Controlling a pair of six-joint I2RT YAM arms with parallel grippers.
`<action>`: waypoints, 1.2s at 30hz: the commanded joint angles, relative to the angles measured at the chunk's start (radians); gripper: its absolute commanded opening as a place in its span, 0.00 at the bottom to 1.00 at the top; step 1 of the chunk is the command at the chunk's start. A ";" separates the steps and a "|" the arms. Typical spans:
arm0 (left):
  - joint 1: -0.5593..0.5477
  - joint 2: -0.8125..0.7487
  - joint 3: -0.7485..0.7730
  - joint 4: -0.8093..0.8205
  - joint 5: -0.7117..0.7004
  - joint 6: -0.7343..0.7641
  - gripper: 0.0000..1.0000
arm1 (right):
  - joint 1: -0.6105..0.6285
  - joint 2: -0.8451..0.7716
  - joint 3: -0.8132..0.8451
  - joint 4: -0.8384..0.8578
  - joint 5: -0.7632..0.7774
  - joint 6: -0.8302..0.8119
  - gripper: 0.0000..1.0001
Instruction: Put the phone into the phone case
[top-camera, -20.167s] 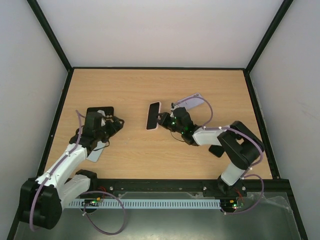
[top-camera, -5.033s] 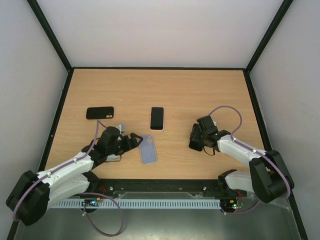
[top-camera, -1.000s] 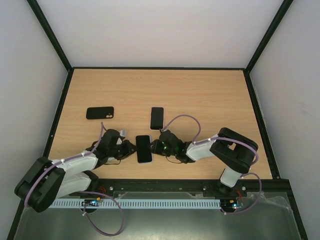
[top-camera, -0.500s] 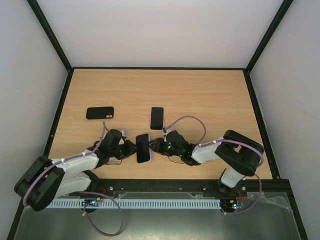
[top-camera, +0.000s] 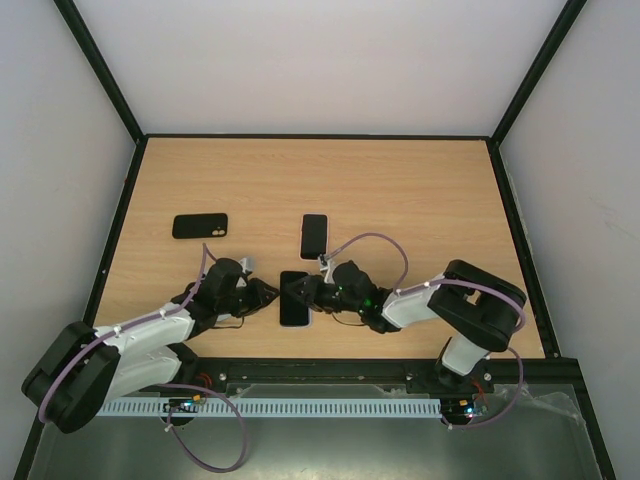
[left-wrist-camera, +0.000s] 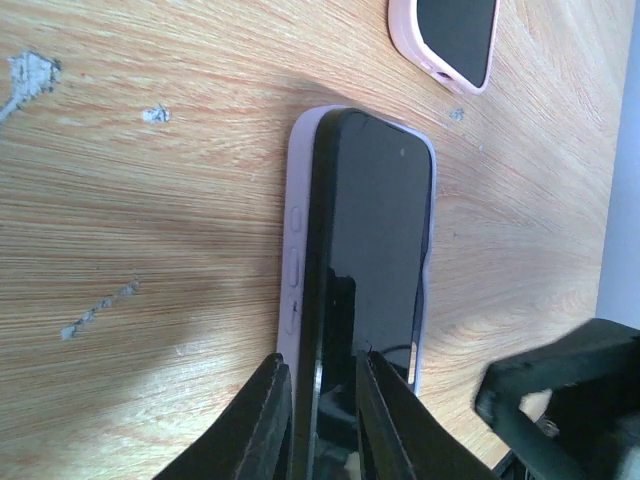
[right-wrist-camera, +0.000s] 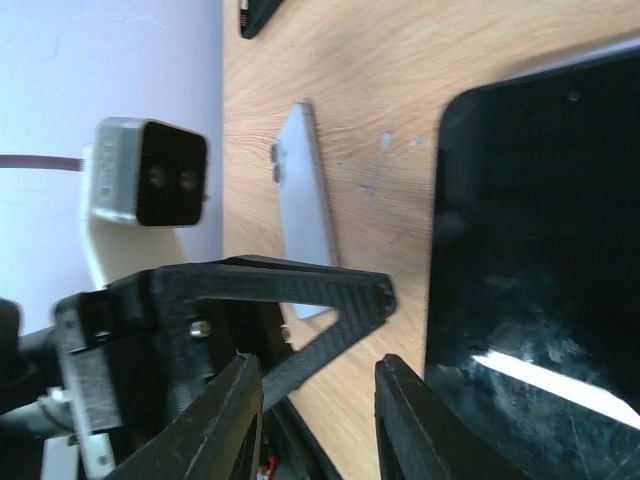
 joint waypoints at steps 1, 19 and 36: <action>-0.004 0.000 -0.005 0.007 0.011 0.005 0.20 | 0.003 0.034 0.018 -0.051 0.022 -0.010 0.32; -0.005 0.047 0.003 0.074 0.033 0.050 0.26 | -0.001 -0.023 0.041 -0.376 0.213 -0.123 0.48; -0.005 0.057 -0.083 0.162 0.040 0.022 0.12 | -0.005 0.033 0.001 0.041 0.046 0.033 0.53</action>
